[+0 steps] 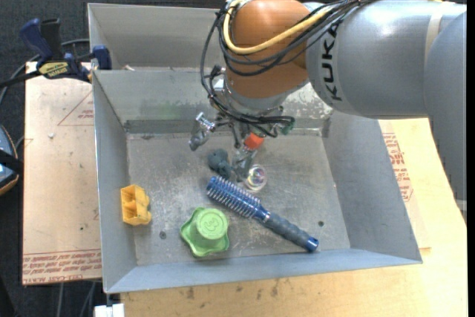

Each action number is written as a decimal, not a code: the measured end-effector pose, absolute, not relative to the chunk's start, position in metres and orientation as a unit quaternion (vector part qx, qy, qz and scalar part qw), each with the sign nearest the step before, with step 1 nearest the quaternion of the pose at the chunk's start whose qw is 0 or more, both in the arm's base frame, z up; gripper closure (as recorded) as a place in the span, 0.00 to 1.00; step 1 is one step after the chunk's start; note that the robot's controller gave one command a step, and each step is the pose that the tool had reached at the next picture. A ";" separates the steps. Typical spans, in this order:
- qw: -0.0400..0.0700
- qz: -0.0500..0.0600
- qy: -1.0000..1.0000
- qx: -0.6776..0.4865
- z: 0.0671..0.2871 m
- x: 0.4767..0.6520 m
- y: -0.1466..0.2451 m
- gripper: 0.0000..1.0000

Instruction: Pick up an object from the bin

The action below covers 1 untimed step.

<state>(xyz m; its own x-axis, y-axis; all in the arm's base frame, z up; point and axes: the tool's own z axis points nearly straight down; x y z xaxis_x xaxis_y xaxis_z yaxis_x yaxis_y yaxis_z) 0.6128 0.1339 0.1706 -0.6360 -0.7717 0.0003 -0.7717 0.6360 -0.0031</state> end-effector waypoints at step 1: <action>0.004 0.000 0.827 -0.562 0.077 0.588 0.072 0.00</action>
Offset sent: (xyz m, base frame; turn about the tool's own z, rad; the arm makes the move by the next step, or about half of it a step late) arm -0.0277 -0.0642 -0.0970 -0.3171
